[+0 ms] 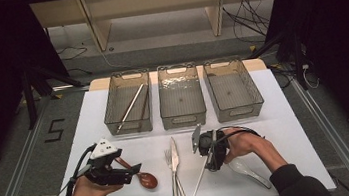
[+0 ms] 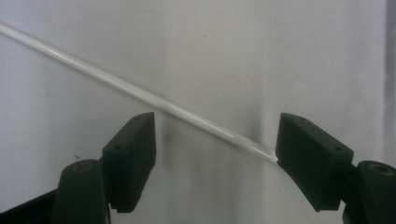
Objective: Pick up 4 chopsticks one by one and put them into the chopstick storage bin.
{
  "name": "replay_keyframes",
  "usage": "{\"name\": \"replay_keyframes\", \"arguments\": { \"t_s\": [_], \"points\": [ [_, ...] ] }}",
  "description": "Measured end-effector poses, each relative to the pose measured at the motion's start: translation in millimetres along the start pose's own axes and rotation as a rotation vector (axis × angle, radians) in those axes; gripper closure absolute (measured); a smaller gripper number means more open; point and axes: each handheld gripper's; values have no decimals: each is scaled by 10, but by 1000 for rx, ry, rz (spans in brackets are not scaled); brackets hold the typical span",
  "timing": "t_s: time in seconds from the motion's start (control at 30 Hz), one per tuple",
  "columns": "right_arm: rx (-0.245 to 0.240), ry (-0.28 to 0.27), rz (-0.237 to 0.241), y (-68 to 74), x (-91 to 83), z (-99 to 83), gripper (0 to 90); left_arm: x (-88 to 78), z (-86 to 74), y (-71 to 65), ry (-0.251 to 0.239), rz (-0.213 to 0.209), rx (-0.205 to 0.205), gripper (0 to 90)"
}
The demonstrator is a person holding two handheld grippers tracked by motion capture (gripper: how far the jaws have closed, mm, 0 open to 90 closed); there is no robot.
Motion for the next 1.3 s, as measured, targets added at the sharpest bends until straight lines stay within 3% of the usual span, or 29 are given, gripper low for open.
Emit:
{"name": "replay_keyframes", "arguments": {
  "t_s": [0.33,0.47,0.73,0.93,1.3],
  "points": [
    [-12,3,29,-14,68,60,298,1,-12,-2,2,-4,5,160],
    [-24,28,45,-6,111,74,309,4,-7,-15,2,-5,10,160],
    [-20,69,49,25,81,60,408,11,-9,-33,9,-3,18,160],
    [-48,107,39,87,60,25,502,19,-6,-51,13,-7,25,161],
    [-64,143,42,113,49,-35,591,35,-9,-55,22,-8,31,161]
  ]
}}
Point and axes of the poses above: each handheld gripper's, and its own axes: x roughly forward along the jaws, z roughly out of its top, y roughly to its left, and after that the axes turned 15 degrees about y, right-handed
